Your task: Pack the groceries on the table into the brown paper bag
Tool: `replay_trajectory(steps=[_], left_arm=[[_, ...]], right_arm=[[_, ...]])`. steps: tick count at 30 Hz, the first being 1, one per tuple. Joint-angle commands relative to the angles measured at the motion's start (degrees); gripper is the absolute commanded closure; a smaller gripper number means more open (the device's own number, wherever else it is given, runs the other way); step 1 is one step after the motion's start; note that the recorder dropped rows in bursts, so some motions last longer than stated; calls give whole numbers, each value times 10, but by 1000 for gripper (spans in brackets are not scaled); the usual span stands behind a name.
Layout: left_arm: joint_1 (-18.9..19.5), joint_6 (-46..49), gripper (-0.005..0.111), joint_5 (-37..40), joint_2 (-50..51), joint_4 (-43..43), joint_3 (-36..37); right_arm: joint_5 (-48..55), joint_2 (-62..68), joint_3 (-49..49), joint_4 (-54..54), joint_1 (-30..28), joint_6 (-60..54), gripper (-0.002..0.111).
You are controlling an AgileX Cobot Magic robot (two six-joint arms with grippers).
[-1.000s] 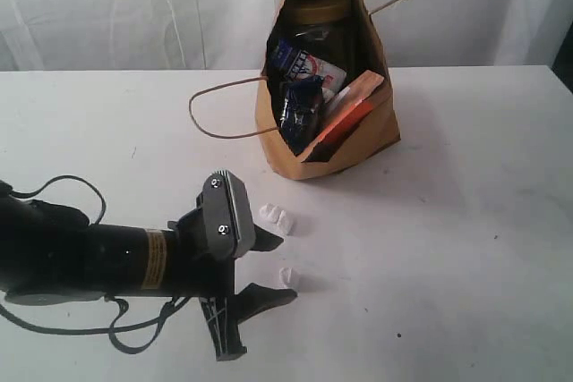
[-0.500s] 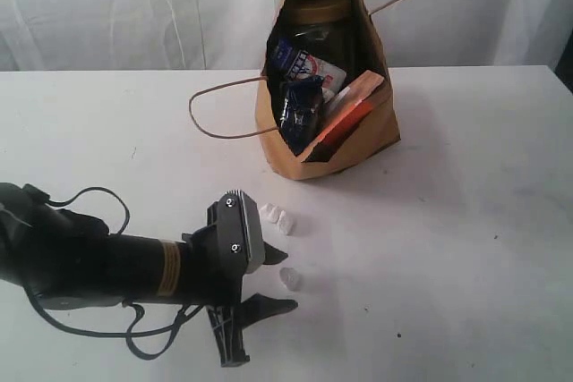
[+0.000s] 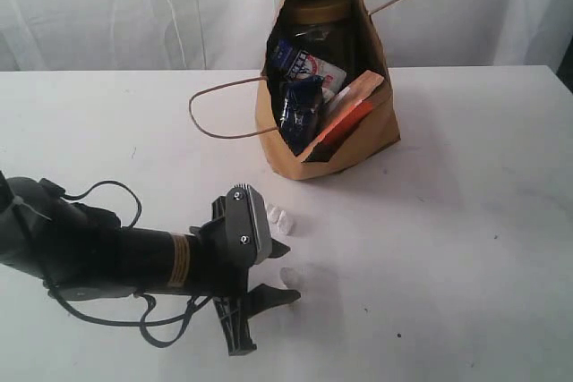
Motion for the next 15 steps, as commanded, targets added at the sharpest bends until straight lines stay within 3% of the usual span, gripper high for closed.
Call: replay_trajectory(steps=[1,4,12,15], left_arm=[[-3,0,48,11,1,-4,0],[-3,0,56,11,1,-4,0],[-3,0,97,12,0,0,0],[-3,0,107,10,-5,10,0]], right_arm=[[-2,-4,1,-4,-3,2,108],[-2,-4,1,-4,-3,2,108],[-2,-4,1,-4,-3,2,108],[-2,-4,1,-4,-3,2,108]])
